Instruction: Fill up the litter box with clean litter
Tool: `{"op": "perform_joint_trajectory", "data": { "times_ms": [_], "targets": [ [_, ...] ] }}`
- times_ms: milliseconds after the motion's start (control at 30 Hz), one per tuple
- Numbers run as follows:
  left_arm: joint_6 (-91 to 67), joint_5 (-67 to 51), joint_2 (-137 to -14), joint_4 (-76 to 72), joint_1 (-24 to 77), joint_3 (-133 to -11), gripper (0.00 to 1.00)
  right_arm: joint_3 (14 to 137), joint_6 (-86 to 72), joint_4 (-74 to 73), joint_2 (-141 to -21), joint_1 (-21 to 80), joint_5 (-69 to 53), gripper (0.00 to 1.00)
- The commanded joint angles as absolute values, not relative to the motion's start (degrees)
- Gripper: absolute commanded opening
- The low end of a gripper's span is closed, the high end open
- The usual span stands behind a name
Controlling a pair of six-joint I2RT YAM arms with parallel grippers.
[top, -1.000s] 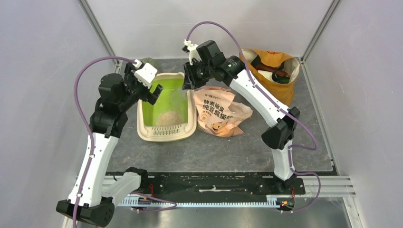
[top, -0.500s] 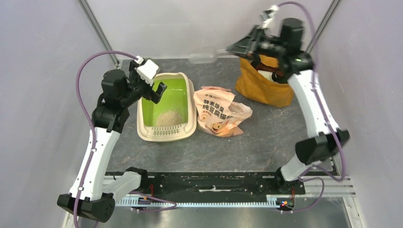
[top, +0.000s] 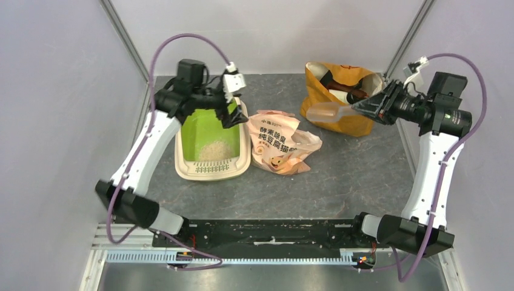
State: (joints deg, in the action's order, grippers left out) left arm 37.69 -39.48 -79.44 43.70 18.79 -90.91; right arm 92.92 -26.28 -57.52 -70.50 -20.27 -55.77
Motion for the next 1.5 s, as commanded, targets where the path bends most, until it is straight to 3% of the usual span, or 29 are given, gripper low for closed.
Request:
{"op": "perform_joint_trajectory", "data": {
  "times_ms": [0,167,333,633,800,1067,1333,1467],
  "targets": [
    [47.9,-45.3,-90.4,50.5,23.5,-101.2,0.96,90.9,-12.1,-74.7,-71.2,-21.5,-53.0,0.00],
    [51.7,-47.4,-101.6,55.2,28.1,-112.2,0.96,89.8,-9.1,-77.9,-70.1,-22.4,-51.6,0.00],
    [57.9,-47.7,-105.2,59.7,32.1,-112.3,0.92,89.9,-8.8,-78.3,-70.9,-22.4,-50.6,0.00],
    [61.8,-48.6,-105.5,64.1,33.2,-110.7,0.66,85.3,-12.7,-71.0,-73.0,-18.1,-47.7,0.00],
    [64.6,-47.8,-104.9,66.5,33.5,-110.6,0.59,86.1,-16.3,-67.0,-73.9,-16.3,-49.1,0.00],
    [69.3,-46.3,-104.0,69.1,33.9,-110.5,0.55,88.5,-19.2,-62.7,-74.6,-15.3,-50.0,0.00],
    [67.7,-45.5,-103.6,68.0,34.1,-111.5,0.55,85.2,-13.2,-64.9,-75.2,-6.0,-40.8,0.00],
    [66.3,-45.3,-103.4,66.5,34.1,-111.5,0.46,83.3,-12.1,-64.7,-75.6,-4.0,-35.9,0.00]
  ]
}}
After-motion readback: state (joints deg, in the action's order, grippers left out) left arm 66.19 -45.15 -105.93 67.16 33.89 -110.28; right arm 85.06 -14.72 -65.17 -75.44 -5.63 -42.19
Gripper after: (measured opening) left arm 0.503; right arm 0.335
